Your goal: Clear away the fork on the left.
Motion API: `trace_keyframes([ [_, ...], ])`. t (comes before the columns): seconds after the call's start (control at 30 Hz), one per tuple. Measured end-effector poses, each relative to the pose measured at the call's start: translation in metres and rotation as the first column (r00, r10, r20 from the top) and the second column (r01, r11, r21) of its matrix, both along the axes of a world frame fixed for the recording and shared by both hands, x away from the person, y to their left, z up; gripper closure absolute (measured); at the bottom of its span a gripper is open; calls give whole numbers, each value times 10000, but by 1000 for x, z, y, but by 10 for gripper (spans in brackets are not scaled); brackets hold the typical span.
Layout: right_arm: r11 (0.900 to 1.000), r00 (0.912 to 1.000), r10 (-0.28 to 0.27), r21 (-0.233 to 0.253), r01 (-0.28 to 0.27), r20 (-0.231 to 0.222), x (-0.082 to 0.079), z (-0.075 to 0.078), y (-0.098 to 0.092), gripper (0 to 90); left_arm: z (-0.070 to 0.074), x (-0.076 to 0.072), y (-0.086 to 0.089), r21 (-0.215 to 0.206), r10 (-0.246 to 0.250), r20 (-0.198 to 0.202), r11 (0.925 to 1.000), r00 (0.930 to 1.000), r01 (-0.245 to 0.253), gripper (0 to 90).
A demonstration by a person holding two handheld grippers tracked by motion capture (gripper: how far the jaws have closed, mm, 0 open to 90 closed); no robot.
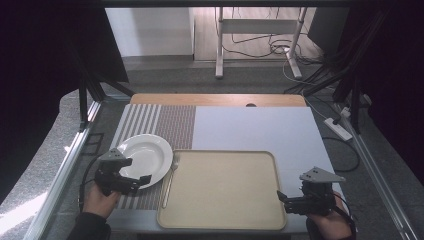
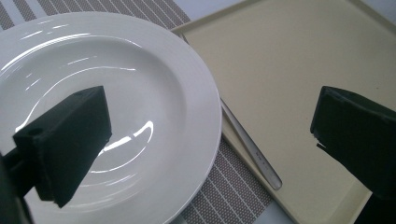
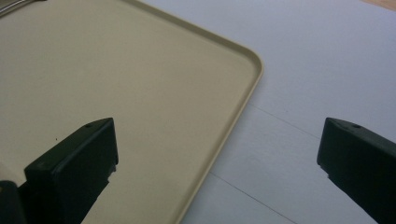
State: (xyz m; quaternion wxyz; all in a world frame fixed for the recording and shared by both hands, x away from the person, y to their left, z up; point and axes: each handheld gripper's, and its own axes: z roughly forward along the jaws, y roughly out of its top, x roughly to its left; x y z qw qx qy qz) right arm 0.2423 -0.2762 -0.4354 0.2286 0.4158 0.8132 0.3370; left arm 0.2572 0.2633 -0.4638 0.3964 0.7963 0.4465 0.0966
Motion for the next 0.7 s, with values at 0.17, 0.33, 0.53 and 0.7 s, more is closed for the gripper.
trace_keyframes([
  [0.17,10000,10000,-7,-10,7,-13,0,0,0,0,0,-6,4,-56,80,-11,10000,10000,-81,0],
  [0.33,10000,10000,-20,-10,20,-20,0,0,0,0,-1,-11,8,-109,194,-46,9998,9998,-194,0],
  [0.53,10000,10000,-28,-16,28,-20,0,0,0,0,-4,-18,14,-302,308,-158,9991,9994,-312,0],
  [0.7,10000,10000,-37,-20,37,-27,0,0,0,0,-5,-24,18,-359,392,-174,9986,9991,-398,0],
])
